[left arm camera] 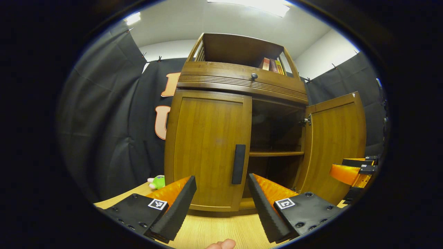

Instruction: Open the right door of the double-door shoe cabinet with the right hand, and open the left door with the left hand.

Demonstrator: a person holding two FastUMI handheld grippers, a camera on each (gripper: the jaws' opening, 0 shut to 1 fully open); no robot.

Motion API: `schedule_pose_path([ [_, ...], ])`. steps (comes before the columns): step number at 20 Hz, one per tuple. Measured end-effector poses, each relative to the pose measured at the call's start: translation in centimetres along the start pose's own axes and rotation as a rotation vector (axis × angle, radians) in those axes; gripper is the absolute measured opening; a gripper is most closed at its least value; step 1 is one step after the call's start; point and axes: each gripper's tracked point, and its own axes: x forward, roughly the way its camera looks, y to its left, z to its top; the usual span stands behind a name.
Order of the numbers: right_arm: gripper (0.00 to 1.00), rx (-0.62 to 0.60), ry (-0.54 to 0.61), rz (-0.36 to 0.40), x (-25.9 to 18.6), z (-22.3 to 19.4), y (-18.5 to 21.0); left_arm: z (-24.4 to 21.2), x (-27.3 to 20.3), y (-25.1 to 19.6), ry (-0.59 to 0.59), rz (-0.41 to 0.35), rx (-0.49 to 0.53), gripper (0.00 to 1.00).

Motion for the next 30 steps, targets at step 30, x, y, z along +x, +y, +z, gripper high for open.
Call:
schedule_pose_path([
  [30,0.92,-0.028,0.029,0.063,-2.6,-0.2,-0.7,-4.1,19.9,-3.7,0.097,-0.005,0.041,0.96],
])
